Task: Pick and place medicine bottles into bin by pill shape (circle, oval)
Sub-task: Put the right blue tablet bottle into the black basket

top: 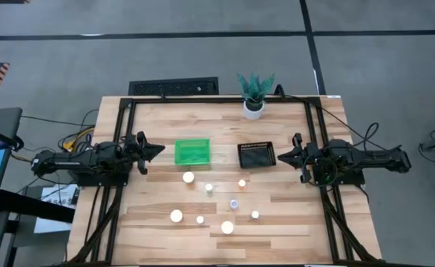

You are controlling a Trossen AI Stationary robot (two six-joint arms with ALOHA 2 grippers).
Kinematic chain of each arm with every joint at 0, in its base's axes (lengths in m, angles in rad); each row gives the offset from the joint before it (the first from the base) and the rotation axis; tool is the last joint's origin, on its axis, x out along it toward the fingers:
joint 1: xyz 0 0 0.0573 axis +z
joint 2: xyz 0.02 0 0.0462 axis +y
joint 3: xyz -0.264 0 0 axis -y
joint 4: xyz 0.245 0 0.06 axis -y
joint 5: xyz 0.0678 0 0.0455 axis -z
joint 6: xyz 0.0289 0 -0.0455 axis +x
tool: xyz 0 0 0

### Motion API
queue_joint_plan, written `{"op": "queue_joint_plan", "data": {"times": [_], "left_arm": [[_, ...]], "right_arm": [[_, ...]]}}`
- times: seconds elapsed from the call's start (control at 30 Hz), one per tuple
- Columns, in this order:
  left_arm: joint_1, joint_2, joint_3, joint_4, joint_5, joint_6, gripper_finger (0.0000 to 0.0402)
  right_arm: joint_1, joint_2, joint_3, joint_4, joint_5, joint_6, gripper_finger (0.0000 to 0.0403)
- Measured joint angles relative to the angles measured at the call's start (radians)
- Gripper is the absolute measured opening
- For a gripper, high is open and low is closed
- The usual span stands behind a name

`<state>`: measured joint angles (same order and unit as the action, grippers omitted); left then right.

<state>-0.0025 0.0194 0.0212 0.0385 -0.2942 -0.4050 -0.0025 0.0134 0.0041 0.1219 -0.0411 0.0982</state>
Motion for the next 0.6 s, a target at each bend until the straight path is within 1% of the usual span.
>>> {"op": "queue_joint_plan", "data": {"times": [0.07,0.27,0.33,0.43,0.5,0.6], "left_arm": [[0.0,0.0,0.0,0.022,-0.045,-0.001,0.0],[0.0,0.0,-0.001,0.064,-0.099,-0.087,0.0],[0.0,0.0,-0.001,0.12,-0.143,-0.109,0.0001],[0.0,0.0,-0.001,0.237,-0.194,-0.104,0.0012],[0.0,0.0,0.003,0.325,-0.189,-0.059,0.003],[0.0,0.0,0.039,0.378,-0.164,-0.005,0.0072]], "right_arm": [[0.0,0.0,0.0,0.021,0.001,0.0,0.0043],[0.0,-0.002,0.011,0.143,0.016,-0.001,0.0044],[0.0,0.002,0.052,0.114,0.018,-0.001,0.0053],[0.0,0.0,0.138,0.061,0.023,-0.018,0.0084],[0.0,0.019,0.195,0.012,0.051,-0.018,0.0114],[0.002,0.085,0.284,-0.056,0.074,-0.018,0.0163]]}}
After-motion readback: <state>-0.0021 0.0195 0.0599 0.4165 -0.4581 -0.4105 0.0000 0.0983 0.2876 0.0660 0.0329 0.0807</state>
